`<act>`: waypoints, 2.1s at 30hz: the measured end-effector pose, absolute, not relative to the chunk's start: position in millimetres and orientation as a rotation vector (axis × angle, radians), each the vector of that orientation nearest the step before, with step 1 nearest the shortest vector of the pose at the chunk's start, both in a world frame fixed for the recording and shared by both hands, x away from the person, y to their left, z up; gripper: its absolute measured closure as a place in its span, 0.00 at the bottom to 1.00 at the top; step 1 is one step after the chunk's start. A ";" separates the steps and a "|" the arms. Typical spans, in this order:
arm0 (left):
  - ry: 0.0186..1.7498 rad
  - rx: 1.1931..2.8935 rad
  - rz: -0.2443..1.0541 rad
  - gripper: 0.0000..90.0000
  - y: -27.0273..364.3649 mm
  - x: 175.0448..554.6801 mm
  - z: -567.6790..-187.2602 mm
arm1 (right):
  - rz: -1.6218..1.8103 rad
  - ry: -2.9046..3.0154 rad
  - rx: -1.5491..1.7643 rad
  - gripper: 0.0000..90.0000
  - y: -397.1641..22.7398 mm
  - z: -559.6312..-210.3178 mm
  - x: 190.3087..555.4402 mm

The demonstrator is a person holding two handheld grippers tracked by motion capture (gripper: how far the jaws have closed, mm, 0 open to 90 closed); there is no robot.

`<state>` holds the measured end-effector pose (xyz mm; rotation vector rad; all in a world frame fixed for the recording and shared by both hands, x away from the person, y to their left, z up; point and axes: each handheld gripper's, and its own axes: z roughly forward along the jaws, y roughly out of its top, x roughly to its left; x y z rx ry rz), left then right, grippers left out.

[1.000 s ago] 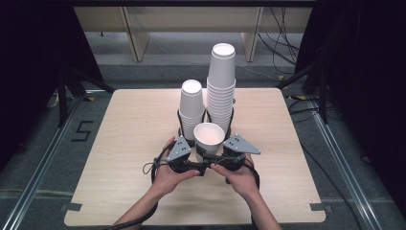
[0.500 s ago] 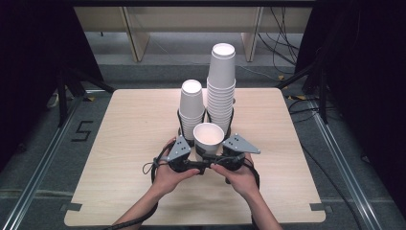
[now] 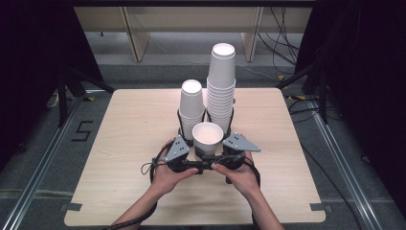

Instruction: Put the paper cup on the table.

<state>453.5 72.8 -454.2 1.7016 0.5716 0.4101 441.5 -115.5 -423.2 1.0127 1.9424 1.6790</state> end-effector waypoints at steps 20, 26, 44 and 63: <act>0.594 1.696 0.434 0.23 78.7 454.0 -455.3 | 1.674 1.933 0.996 0.01 -118.7 -418.7 437.3; 0.598 1.693 0.445 0.23 81.9 454.4 -455.9 | 1.694 1.943 1.000 0.01 -121.5 -419.0 432.9; 0.625 1.688 0.493 0.23 103.0 451.6 -454.6 | 1.673 1.905 0.998 0.01 -145.5 -415.9 421.0; 0.654 1.660 0.543 0.23 129.0 445.7 -450.8 | 1.635 1.874 1.045 0.01 -165.0 -426.1 421.6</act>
